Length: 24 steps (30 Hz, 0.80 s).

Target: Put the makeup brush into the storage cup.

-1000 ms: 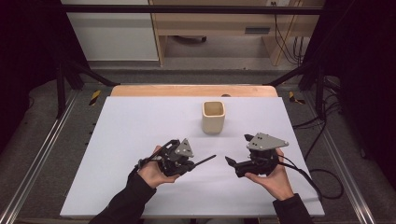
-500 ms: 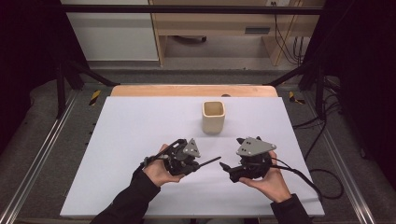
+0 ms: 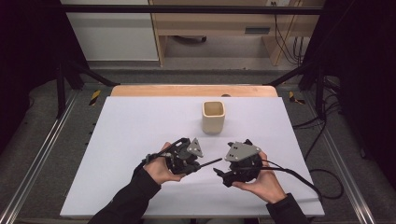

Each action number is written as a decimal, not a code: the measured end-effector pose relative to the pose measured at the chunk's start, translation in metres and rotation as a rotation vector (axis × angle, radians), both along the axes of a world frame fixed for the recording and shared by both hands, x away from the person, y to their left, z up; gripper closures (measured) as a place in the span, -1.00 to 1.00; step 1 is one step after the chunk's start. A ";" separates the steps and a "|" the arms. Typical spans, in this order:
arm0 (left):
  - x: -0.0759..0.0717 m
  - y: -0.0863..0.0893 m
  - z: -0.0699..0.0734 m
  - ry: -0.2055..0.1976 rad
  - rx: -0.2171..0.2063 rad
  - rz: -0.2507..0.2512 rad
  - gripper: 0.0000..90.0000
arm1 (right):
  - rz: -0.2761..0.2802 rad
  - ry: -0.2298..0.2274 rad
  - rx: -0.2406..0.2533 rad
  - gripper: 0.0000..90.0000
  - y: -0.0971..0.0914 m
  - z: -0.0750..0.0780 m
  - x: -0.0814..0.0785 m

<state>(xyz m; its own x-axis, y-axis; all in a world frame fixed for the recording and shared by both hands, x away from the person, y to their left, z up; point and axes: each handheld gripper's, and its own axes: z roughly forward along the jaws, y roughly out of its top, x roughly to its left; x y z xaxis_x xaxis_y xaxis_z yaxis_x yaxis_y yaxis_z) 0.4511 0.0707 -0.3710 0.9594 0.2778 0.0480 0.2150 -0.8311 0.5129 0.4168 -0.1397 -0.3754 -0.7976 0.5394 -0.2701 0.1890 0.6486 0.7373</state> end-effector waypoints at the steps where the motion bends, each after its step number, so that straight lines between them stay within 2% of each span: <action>1: 0.000 -0.001 0.000 0.001 0.001 -0.001 0.87 | 0.001 -0.001 -0.008 -0.74 0.001 0.000 0.000; 7: 0.001 -0.004 0.000 0.015 -0.001 0.002 0.87 | 0.039 -0.013 -0.064 -0.65 0.006 -0.003 -0.002; 12: 0.002 -0.005 0.002 0.019 -0.001 0.001 0.87 | 0.059 -0.010 -0.090 -0.59 0.009 -0.005 -0.002; 24: 0.002 -0.010 0.004 0.036 0.031 -0.010 0.87 | 0.127 -0.023 -0.190 -0.39 0.022 -0.008 -0.003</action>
